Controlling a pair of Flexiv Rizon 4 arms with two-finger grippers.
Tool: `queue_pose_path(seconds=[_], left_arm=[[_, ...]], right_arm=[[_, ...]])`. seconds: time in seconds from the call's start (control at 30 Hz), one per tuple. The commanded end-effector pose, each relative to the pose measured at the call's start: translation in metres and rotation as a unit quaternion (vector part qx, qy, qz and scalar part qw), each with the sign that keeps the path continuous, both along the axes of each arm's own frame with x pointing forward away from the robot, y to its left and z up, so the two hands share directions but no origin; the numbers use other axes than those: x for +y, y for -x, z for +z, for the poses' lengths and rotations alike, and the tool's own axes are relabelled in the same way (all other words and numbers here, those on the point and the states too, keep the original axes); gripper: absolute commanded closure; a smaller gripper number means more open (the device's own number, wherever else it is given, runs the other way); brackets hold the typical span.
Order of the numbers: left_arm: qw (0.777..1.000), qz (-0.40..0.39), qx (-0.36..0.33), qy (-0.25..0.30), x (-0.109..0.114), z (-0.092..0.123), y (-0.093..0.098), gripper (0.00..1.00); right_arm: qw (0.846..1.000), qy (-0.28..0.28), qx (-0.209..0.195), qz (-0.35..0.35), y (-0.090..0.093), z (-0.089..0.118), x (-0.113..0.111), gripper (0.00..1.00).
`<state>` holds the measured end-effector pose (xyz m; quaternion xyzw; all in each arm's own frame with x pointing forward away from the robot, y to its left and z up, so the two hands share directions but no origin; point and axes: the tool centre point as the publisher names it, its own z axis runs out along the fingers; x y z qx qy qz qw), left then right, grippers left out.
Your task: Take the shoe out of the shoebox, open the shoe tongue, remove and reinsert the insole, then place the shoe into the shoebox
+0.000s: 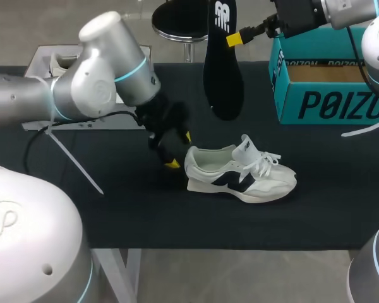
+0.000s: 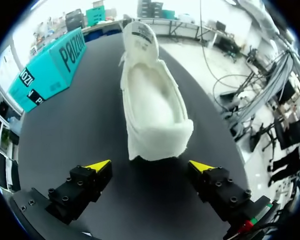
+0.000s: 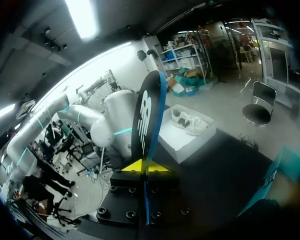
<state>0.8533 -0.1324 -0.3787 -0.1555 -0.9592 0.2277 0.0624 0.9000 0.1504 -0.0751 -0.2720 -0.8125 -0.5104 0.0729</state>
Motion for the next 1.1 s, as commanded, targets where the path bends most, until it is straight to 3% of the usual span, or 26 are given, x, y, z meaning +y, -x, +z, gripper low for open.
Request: queue_pose_path(seconds=[0.03,0.6,0.83,1.1], left_arm=[[0.997,-0.003,-0.030,-0.068,0.002,0.012,0.012,0.00],[0.997,0.019,-0.044,-0.067,0.037,0.033,0.013,0.00],[0.997,-0.016,-0.050,-0.050,0.018,0.040,0.029,0.00],[0.997,-0.023,-0.064,-0.021,-0.009,0.056,0.021,0.00]], right_arm=[[1.000,0.002,0.001,-0.001,-0.001,0.000,0.002,1.00],[1.000,0.002,0.001,-0.001,-0.001,0.000,0.002,1.00],[1.000,0.002,0.001,-0.001,-0.001,0.000,0.002,1.00],[1.000,0.002,0.001,-0.001,-0.001,0.000,0.002,1.00]])
